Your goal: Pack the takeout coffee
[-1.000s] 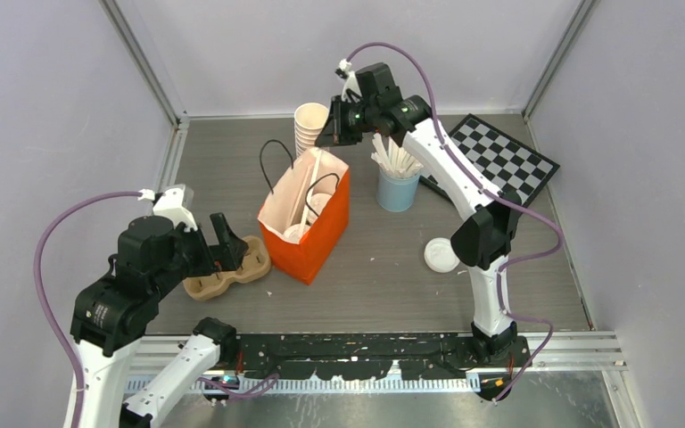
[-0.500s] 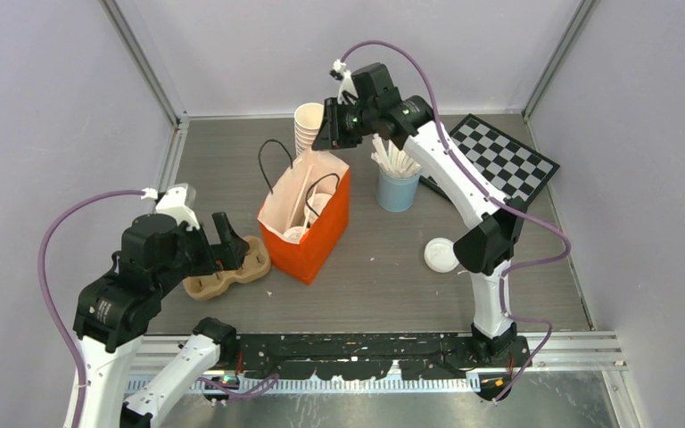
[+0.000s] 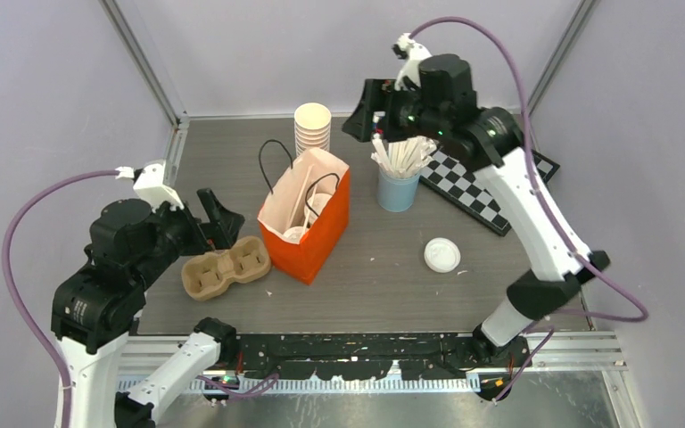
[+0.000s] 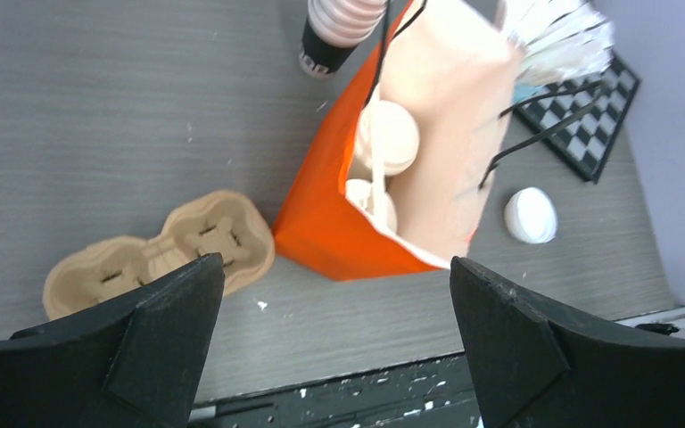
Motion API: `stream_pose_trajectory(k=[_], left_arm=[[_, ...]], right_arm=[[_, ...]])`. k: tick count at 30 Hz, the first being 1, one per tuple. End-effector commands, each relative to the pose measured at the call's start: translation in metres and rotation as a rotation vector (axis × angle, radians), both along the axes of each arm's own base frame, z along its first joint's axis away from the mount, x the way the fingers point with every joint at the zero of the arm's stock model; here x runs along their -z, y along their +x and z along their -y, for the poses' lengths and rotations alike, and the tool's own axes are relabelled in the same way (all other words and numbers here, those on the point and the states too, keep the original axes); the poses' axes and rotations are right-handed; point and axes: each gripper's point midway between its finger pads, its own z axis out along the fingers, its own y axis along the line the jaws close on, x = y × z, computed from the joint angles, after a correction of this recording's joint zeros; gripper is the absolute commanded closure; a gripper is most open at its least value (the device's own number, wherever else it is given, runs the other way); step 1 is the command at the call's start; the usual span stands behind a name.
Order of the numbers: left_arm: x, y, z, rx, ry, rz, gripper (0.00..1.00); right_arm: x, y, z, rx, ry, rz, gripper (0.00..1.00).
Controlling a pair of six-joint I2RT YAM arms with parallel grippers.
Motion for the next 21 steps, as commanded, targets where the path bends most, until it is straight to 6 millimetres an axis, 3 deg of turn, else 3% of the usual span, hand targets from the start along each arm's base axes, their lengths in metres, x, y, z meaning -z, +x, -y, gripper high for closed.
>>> stream_pose_trajectory(k=[1,4,8,15,21], left_arm=[[-0.046,0.012,0.011,0.047,-0.054,0.169,0.0],[-0.059,0.014,0.013,0.06,-0.066,0.218,0.0],[-0.058,0.02,0.013,0.068,-0.029,0.23,0.0],[-0.047,0.024,0.016,0.067,-0.036,0.193,0.0],[-0.036,0.023,0.017,0.05,-0.073,0.186,0.0]], right_arm=[[-0.018,-0.012,0.056,0.195,-0.033,0.089,0.12],[-0.027,-0.027,0.093,0.335,-0.006,0.135,0.11],[-0.015,-0.043,0.142,0.534,-0.015,0.138,0.1],[-0.006,-0.083,0.167,0.554,0.047,0.12,0.05],[-0.001,-0.1,0.18,0.586,0.106,0.105,0.05]])
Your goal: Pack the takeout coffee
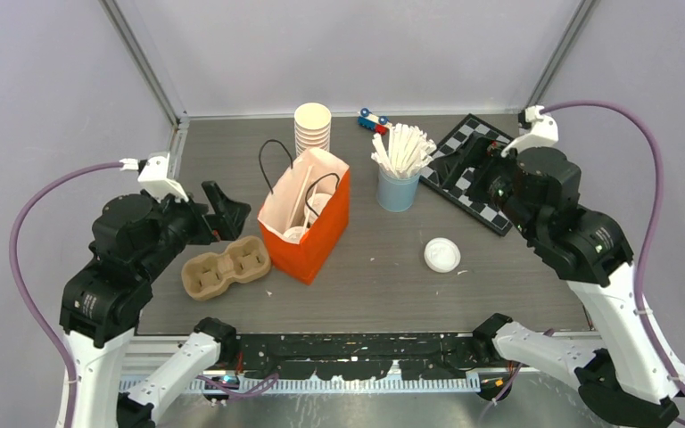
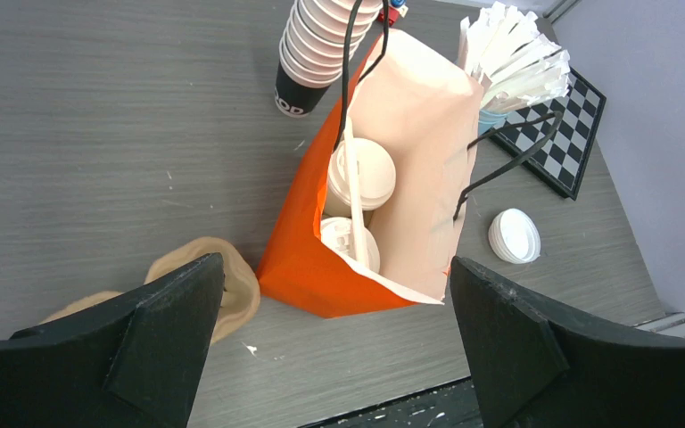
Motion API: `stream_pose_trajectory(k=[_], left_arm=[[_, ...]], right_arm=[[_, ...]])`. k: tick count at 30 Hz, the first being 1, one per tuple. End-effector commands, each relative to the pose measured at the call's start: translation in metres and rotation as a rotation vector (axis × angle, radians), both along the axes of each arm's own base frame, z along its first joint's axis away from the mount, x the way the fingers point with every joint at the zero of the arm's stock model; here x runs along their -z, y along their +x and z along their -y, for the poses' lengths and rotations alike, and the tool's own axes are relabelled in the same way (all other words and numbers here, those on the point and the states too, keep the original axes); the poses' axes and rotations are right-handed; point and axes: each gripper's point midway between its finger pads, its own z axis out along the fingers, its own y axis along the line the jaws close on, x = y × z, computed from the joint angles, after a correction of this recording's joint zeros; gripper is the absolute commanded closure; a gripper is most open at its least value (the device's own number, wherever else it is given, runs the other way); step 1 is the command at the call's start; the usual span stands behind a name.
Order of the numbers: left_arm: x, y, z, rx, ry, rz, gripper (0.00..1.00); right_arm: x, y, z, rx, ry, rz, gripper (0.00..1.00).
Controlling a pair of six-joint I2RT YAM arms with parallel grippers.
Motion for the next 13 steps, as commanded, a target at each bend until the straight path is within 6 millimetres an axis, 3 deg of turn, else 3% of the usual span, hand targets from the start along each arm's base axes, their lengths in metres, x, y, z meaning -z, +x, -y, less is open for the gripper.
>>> stream_pose_trajectory(k=[1,13], left_arm=[[-0.0092,0.0026,0.0033,-0.002,-0.052,0.051,0.0],[-0.0021,-0.0029,-0.001,-0.026,-0.072,0.049,0.0]], right_arm=[[-0.0083,-0.0057,0.0108,0.058,0.071,0.026,0.05],[-0.0162,-0.0072,0.0134,0.059,0.059,0.033,0.06]])
